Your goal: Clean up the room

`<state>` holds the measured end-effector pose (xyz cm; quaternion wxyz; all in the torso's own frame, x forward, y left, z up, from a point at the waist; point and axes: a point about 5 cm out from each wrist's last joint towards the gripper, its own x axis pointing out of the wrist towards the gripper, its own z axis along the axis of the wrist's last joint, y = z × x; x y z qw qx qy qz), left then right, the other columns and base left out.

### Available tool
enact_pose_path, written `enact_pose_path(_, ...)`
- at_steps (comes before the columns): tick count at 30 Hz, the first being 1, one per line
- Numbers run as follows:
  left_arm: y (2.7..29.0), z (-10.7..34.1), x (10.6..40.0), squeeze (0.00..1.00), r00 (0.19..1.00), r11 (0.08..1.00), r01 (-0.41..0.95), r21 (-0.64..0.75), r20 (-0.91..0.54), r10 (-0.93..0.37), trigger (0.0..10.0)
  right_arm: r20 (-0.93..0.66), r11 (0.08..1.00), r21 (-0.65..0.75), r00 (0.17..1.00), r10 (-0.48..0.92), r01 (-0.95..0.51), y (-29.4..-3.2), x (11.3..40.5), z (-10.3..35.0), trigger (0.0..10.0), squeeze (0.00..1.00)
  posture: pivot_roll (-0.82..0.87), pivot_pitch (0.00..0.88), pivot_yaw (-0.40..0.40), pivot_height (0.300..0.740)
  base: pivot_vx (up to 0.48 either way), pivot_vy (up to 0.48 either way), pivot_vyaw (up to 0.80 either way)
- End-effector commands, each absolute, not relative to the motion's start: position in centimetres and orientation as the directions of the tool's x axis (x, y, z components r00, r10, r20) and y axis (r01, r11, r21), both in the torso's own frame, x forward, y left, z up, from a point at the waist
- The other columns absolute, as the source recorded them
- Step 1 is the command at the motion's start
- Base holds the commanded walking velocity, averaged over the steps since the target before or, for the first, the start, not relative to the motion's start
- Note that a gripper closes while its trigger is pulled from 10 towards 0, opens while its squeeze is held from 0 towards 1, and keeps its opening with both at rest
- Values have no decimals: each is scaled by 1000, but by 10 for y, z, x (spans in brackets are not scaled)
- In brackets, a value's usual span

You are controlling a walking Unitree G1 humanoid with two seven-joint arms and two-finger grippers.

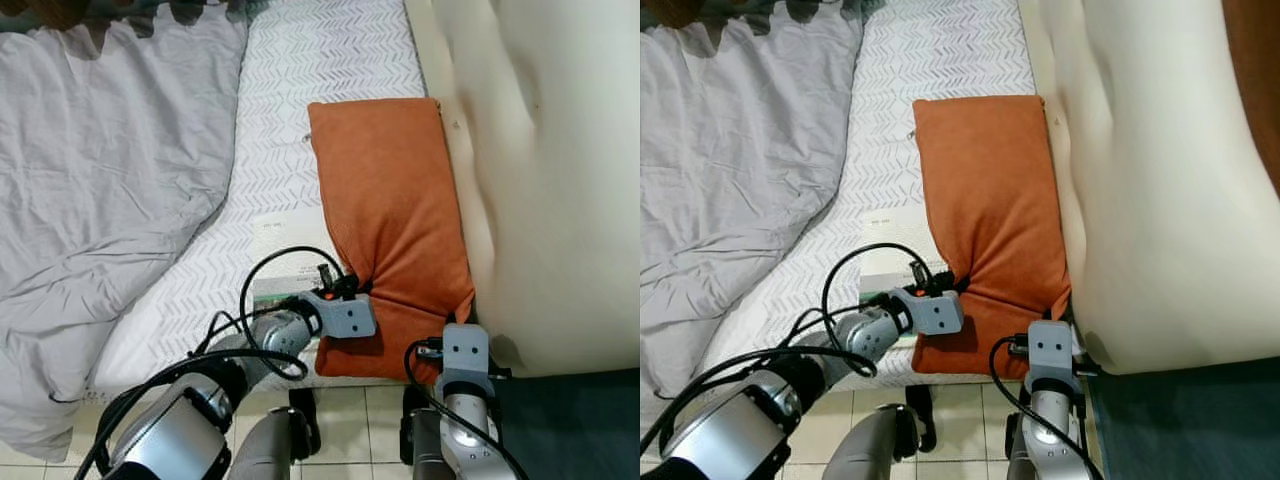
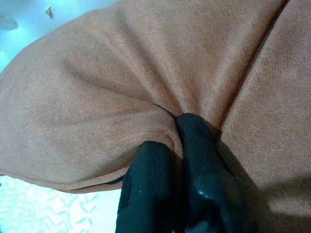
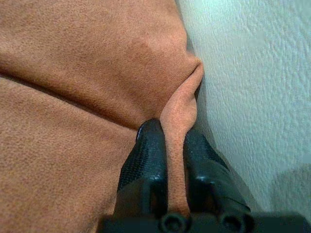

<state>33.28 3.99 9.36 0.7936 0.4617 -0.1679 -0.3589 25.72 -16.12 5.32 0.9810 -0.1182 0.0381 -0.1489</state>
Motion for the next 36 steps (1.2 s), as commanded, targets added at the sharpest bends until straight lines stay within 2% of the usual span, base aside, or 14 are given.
enact_pose_path(1,36,88,325,0,645,264,403,876,-68,-761,10000,-96,879,-261,896,-434,399,-183,246,40,10000,0,-238,496,140,740,0,0,0)
enact_pose_path(11,32,97,333,0,656,241,358,902,-59,-753,10000,-127,893,-209,894,-430,399,-170,253,40,10000,0,-247,503,128,740,0,0,0)
enact_pose_path(12,32,98,334,235,655,238,348,907,-54,-754,10000,-127,895,-205,896,-425,396,-168,254,40,10000,0,-247,502,127,740,0,0,0)
enact_pose_path(13,32,99,334,318,654,235,341,910,-50,-755,10000,-126,897,-201,897,-423,395,-167,255,41,10000,0,-247,502,127,740,0,0,0)
enact_pose_path(14,32,99,334,773,647,225,335,915,-50,-760,10000,-125,897,-198,897,-423,395,-167,256,41,10000,600,-248,502,125,740,0,0,0)
enact_pose_path(15,32,101,334,984,644,223,325,919,-43,-764,10000,-124,897,-191,897,-425,398,-166,257,42,10000,1000,-249,501,124,740,0,0,0)
enact_pose_path(22,30,120,344,1000,647,237,262,936,12,-763,10000,-133,902,-160,897,-422,401,-163,260,44,10000,1000,-240,495,116,740,0,0,0)
enact_pose_path(29,34,115,344,1000,668,265,302,916,-5,-744,10000,-107,904,-173,904,-413,392,-165,263,48,10000,1000,-239,493,107,740,0,0,0)
enact_pose_path(31,36,111,344,1000,693,308,353,883,-26,-721,10000,-77,904,-182,911,-406,387,-168,265,55,10000,1000,-239,494,105,740,0,0,0)
enact_pose_path(33,42,103,346,1000,751,426,444,788,-68,-657,10000,-38,908,-191,921,-387,373,-169,267,63,10000,1000,-244,494,100,740,0,0,0)
enact_pose_path(35,44,101,346,1000,763,459,468,755,-83,-641,10000,-29,909,-193,924,-381,369,-170,267,66,10000,1000,-245,494,97,740,0,0,0)
enact_pose_path(36,46,98,347,1000,779,507,494,707,-101,-619,10000,-27,912,-202,929,-370,358,-170,267,67,10000,1000,-244,492,95,740,0,0,0)
